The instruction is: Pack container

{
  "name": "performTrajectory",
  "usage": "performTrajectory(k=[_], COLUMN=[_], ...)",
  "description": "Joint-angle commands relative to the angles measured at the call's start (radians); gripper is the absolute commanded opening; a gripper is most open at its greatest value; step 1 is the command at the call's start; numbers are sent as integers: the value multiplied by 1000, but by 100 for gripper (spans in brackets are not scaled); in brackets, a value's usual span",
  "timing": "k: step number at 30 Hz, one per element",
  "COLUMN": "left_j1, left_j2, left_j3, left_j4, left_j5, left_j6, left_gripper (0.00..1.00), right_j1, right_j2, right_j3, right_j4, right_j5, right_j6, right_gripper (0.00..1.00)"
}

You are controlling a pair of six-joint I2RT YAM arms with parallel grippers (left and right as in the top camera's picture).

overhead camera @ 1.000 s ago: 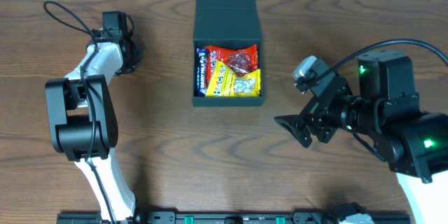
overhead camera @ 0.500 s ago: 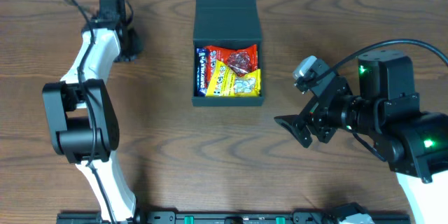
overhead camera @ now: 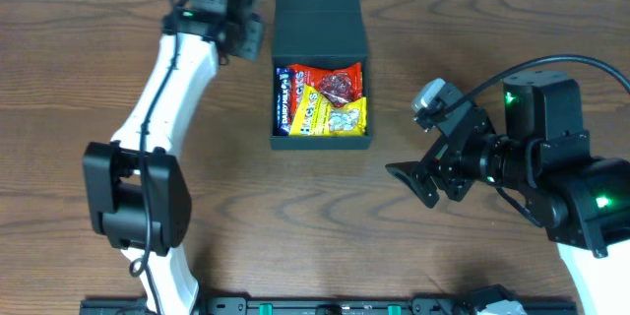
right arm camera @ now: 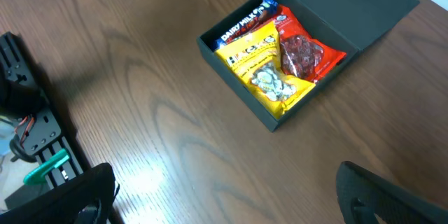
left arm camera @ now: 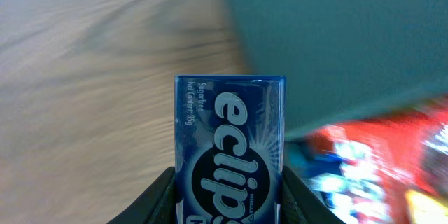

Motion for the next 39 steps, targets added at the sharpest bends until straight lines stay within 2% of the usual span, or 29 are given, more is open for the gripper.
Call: performTrajectory(k=[1,7,11,15,17,18,19,20,23,27,32,39], left_j1=[-62,-161,-204,-215,-215,-215,-215,-215,-215,-215,-201,-94], left_j2=[-2,-2,0,6,6,6,6,6,6,5,4,3], left_j3=[11,11,10,10,10,10,10,10,10,10,17,34], left_j4=[-16,-58,-112,-125,-123,-119,-111,-101,-59,29,127,126], left_j5=[150,229,307,321,322,322,320,319,301,196,3,16], left_j6=[260,553,726,757,757,756,756,756,711,613,338,37], left_gripper=[13,13,6,6,10,16,35,96,95,95,95,95], right_j1=[-7,-7,-7,-7,-7,-7,-7,-7,-7,-7,-7,-7], right_j2=[0,0,0,0,0,0,0,0,0,0,0,0], right_j3=[3,3,3,3,3,3,3,3,3,3,3,3], right_j4=[-1,-1,-1,-1,-1,-1,-1,-1,-1,-1,-2,10], right_j5=[-3,-3,-3,-3,-3,-3,-3,-3,-3,-3,-5,-4], right_j6=[11,11,11,11,11,11,11,11,11,11,12,19], right_gripper=[99,99,99,99,99,99,99,99,99,99,99,99])
